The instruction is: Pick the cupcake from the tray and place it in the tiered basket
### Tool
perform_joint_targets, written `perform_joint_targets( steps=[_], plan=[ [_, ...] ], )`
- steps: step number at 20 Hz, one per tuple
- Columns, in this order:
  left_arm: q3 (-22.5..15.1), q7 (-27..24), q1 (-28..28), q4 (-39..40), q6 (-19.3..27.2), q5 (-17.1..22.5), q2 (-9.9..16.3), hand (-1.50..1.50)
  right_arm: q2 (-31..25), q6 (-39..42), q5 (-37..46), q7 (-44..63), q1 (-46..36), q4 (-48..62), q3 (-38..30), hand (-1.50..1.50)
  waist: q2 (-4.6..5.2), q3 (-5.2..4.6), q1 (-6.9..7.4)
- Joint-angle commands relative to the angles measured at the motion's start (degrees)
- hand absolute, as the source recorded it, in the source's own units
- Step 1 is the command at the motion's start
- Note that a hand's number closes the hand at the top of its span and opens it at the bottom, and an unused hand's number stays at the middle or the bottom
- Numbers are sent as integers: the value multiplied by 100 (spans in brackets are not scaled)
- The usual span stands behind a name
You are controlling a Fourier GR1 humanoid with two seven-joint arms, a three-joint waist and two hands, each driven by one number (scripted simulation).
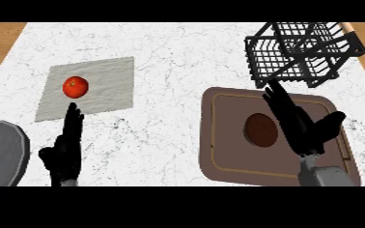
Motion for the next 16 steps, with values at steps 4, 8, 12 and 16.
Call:
perform_joint_targets(
  steps=[4,8,12,16],
  plan=[
    [-292,107,-695,-357,-255,-341,241,0,-313,1226,-1600,-428,-1082,-124,-1177,150,-157,94,-62],
    [-603,168,-1056,-406,-465,-441,139,0,-1136,873,-845,-759,-1097,754,-1767,150,-63,80,-49],
    [-765,670,-1224,-626,-298,-542,31,0,-243,3106,-3739,238,-1011,1011,-1603,-150,-129,109,-16],
    [-830,842,-1323,-640,-238,-665,-17,0,-1348,5115,-4355,112,-727,1550,-2196,-150,-126,96,-56]
  ],
)
